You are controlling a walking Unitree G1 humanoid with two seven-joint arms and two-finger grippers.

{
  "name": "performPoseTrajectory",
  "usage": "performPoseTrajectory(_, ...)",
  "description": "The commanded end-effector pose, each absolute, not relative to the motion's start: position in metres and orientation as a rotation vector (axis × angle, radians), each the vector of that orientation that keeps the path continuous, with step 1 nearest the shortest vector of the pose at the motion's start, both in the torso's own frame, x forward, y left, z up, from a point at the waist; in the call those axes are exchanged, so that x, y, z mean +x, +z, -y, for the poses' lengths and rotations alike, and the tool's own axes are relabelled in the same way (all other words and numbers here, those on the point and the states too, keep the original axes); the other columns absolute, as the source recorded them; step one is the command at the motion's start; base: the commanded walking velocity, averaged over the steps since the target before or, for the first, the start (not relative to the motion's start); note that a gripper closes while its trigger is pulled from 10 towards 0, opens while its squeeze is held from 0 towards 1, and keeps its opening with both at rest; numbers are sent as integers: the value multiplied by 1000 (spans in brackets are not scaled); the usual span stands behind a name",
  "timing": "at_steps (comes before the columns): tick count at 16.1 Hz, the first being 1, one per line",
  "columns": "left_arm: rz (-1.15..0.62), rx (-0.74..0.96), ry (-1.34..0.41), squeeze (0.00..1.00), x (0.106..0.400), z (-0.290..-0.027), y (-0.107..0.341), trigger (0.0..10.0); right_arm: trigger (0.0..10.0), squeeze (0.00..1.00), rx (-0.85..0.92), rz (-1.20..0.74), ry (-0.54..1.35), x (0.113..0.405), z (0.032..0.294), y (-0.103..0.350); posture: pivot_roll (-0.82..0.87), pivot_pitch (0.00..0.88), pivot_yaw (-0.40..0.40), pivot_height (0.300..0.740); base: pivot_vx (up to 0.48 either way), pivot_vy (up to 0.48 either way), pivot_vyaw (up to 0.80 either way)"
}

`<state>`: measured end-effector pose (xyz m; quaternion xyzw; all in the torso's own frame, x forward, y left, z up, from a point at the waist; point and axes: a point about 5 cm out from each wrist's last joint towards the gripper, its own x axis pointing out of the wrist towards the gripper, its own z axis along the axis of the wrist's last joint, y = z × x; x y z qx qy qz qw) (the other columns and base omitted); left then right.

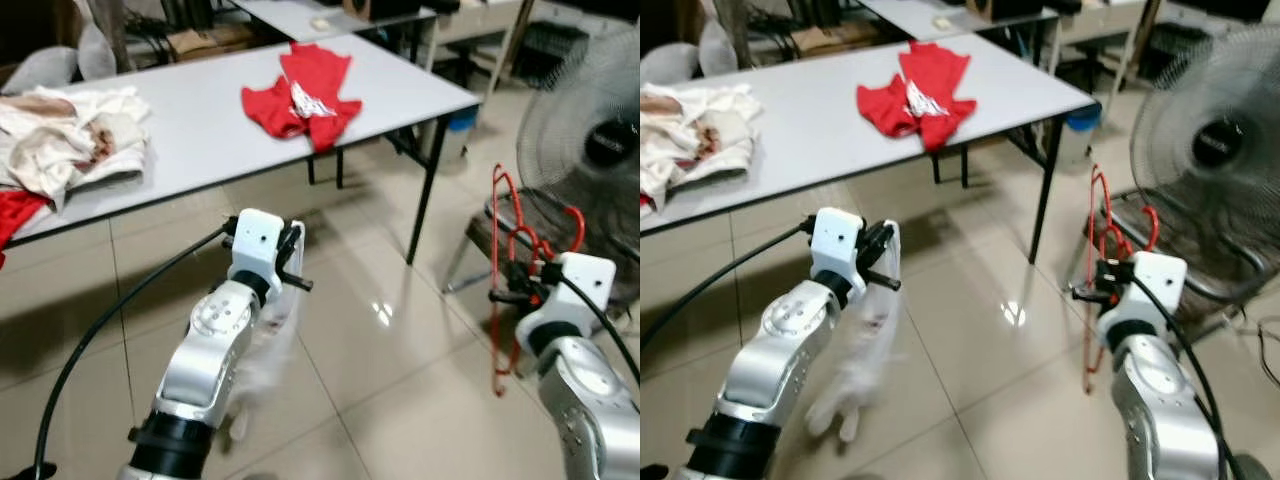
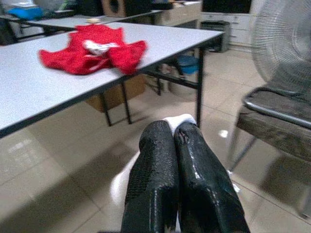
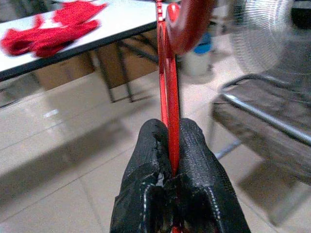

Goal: Hang hanger

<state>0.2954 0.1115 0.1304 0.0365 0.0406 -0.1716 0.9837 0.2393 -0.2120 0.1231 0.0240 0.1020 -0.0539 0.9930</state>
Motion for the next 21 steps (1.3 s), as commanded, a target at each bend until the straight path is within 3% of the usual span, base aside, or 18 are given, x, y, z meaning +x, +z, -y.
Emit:
performPoseTrajectory(1,-56,80,-328,0,297,-117,137,10000,10000,0,60,-177,-67,242,205,128,28,0,24,740,315,0,0)
performPoseTrajectory(21,-14,47,-343,0,304,-109,145,10000,10000,0,37,-143,-13,252,201,135,26,0,14,740,339,0,0)
